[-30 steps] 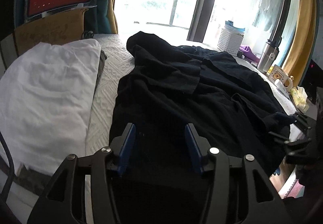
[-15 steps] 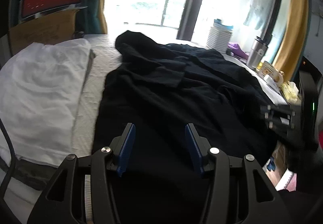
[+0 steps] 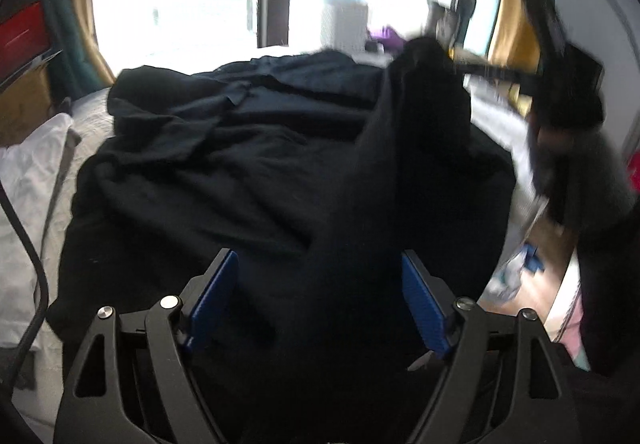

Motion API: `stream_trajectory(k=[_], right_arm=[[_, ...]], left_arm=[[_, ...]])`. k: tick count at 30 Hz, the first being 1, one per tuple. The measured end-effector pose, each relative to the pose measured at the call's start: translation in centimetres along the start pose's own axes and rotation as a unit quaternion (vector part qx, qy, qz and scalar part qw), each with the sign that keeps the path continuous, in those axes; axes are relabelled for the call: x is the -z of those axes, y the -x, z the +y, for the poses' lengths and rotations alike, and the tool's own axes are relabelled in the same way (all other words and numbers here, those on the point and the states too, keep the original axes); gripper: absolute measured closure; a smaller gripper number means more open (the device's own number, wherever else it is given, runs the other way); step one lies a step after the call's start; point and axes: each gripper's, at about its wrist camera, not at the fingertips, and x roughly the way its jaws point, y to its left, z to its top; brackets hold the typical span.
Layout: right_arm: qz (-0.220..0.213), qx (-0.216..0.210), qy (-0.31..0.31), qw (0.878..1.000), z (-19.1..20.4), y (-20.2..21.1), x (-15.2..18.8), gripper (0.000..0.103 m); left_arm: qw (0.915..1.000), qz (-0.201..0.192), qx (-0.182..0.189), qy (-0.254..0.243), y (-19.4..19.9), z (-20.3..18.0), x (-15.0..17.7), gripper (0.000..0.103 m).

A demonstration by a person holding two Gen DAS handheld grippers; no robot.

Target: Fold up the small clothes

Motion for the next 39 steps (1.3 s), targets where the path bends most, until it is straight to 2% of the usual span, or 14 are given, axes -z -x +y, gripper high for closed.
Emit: stream_trajectory(k=[9, 16, 20, 26, 31, 32, 33, 34, 35, 39], right_arm=[[-0.036, 0.004, 0.009, 0.999, 0.1, 0.5, -3.0, 0.099], [-0.044, 0.019, 0.014, 0.999, -0.6, 1.1, -4.1, 0.099], [-0.025, 0.007, 0.019, 0.999, -0.4, 0.7, -2.9, 0.099], [0.034, -0.019, 0.040, 0.998, 0.4, -0.8, 0.3, 0.099], [0.082, -0.021, 0.056, 0.995, 0.4, -2.9, 2.1, 0.095], [0.083, -0.021, 0.057, 0.995, 0.4, -3.0, 2.2, 0.079], [0.084, -0.024, 0.059, 0.994, 0.5, -3.1, 2.2, 0.034], [0.085, -0.029, 0.059, 0.994, 0.6, -3.3, 2.2, 0.009], [0.084, -0.033, 0.060, 0.994, 0.7, -3.4, 2.0, 0.000], [0.079, -0.033, 0.076, 0.993, 1.4, -3.7, 0.9, 0.000]], left_arm=[[0.9960, 0.015, -0.061, -0.063, -0.5, -1.7, 1.0, 0.022], [0.9950, 0.030, -0.073, -0.060, 1.9, 0.5, 4.0, 0.022], [0.9954, 0.028, -0.066, -0.063, 2.8, 1.2, 4.1, 0.038], [0.9976, 0.018, -0.054, -0.039, 3.5, 2.8, 3.5, 0.066], [0.9989, 0.013, -0.045, -0.002, 3.7, 4.5, 3.5, 0.073], [0.9991, 0.013, -0.040, 0.006, 3.7, 4.7, 3.5, 0.074], [0.9991, 0.012, -0.037, 0.014, 3.7, 4.9, 3.5, 0.074], [0.9991, 0.010, -0.036, 0.020, 3.8, 5.1, 3.4, 0.074], [0.9990, 0.007, -0.036, 0.026, 3.8, 5.3, 3.4, 0.074], [0.9979, 0.003, -0.016, 0.062, 3.8, 6.3, 3.5, 0.074]])
